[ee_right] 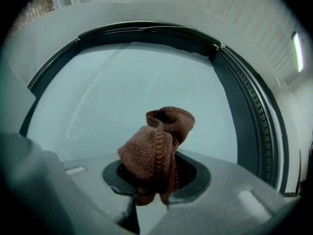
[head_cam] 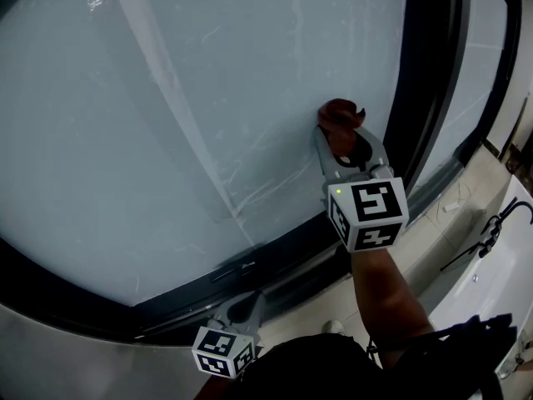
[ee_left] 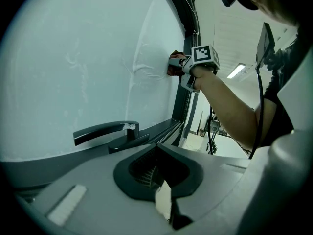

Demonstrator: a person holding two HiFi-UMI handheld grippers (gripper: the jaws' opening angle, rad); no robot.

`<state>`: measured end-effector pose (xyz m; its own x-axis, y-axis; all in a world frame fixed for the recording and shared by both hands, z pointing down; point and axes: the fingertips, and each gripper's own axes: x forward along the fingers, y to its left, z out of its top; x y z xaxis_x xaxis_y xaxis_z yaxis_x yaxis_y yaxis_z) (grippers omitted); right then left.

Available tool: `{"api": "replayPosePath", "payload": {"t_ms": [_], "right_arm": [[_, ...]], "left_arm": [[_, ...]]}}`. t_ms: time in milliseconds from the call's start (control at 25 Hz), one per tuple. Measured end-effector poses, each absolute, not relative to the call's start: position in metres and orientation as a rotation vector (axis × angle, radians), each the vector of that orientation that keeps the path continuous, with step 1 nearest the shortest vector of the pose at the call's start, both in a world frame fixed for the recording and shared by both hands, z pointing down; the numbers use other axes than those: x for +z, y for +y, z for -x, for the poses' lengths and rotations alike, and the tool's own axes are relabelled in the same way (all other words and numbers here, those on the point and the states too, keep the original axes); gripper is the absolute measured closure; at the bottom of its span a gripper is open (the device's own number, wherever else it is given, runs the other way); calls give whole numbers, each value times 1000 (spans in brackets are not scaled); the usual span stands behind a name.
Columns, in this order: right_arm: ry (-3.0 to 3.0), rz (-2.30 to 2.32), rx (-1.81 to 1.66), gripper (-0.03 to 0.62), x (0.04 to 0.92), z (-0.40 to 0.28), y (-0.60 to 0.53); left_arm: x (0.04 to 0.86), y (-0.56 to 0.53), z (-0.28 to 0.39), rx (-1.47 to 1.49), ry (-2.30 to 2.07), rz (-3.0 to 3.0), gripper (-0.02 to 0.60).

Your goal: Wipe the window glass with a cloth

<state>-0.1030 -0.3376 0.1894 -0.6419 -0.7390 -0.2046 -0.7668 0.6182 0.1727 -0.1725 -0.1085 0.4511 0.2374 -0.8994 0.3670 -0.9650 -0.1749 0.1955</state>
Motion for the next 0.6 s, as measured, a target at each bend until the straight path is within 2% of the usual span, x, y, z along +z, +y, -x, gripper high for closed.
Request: {"api": "replayPosePath", "payload": {"t_ms": [600], "right_arm": [[2745, 1109, 437, 488, 180, 169, -265]], "left_arm": [[455, -71, 196, 237, -1738, -2112, 565]]}}
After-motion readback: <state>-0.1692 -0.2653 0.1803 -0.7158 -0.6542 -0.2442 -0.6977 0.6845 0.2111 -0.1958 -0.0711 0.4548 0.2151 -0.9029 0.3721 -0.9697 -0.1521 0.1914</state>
